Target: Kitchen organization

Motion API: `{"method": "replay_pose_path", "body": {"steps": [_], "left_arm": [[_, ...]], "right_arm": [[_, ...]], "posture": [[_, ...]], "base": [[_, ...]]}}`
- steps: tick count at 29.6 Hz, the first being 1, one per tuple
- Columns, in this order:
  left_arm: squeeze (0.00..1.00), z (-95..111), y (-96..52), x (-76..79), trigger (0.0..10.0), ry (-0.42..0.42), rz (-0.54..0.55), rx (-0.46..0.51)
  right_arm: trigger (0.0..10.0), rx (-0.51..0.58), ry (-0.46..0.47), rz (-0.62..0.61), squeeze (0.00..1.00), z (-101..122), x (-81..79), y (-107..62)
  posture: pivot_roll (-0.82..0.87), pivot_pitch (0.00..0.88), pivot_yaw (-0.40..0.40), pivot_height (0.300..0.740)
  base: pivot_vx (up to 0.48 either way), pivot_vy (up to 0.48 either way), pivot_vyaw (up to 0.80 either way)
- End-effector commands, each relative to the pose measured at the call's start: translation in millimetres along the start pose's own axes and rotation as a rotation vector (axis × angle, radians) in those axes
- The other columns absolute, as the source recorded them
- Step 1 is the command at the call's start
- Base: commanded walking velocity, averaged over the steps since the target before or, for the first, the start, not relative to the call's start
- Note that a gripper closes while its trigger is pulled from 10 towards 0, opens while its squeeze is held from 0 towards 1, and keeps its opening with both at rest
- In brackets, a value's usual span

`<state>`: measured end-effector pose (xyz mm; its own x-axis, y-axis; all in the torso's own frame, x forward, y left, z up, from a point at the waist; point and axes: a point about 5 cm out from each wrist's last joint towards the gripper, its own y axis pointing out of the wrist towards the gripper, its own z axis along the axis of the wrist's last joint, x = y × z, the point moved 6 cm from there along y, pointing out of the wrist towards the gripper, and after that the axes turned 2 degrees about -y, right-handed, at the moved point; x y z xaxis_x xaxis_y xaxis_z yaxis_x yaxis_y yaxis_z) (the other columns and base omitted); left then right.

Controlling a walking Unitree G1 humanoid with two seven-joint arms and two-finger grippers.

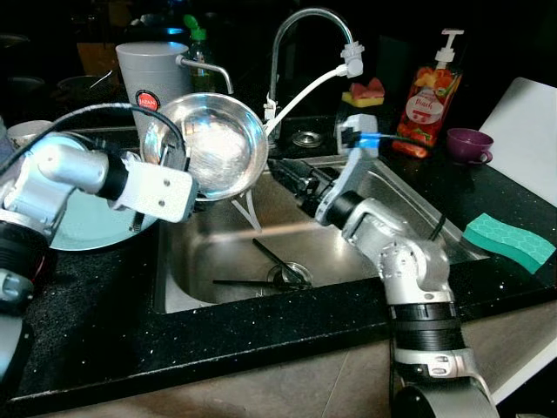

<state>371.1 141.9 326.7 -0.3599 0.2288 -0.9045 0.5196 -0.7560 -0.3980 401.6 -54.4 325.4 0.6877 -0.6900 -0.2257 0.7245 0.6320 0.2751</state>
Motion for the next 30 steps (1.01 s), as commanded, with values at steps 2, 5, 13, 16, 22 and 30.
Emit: {"method": "replay_pose_path", "body": {"steps": [2,5,13,16,22,30], "left_arm": [[0.00,19.0,13.2,2.2,10.0,0.114,-0.010,0.061],[0.00,26.4,22.9,5.5,10.0,0.200,0.021,0.080],[0.00,16.3,29.4,10.8,10.0,0.242,0.030,0.032],[0.00,6.5,28.5,9.4,10.0,0.253,0.044,-0.017],[0.00,-9.3,23.3,8.5,10.0,0.252,0.054,-0.091],[0.00,-11.8,25.5,10.0,10.0,0.263,0.067,-0.098]], "right_arm": [[10.0,0.000,0.043,0.049,0.00,5.2,-12.1,5.8],[10.0,-0.024,0.106,0.036,0.00,4.4,-9.4,7.0],[10.0,-0.047,0.140,0.021,0.00,1.8,-6.9,6.0],[10.0,-0.070,0.082,0.014,0.00,-1.0,-6.9,4.0],[10.0,-0.089,0.032,-0.003,0.00,-6.4,-5.2,2.2],[10.0,-0.109,0.008,0.005,0.00,-12.1,-10.4,5.8]], "posture": [[0.15,0.119,-0.051,0.740],[0.14,0.119,-0.051,0.740],[0.13,0.120,-0.051,0.740],[0.13,0.120,-0.047,0.740],[0.13,0.119,-0.046,0.740],[0.13,0.119,-0.046,0.740]], "base": [[0.000,0.000,0.00],[0.000,0.000,0.00],[0.000,0.000,0.00],[0.000,0.000,0.00],[0.000,0.000,0.00],[0.000,0.000,0.00]]}}
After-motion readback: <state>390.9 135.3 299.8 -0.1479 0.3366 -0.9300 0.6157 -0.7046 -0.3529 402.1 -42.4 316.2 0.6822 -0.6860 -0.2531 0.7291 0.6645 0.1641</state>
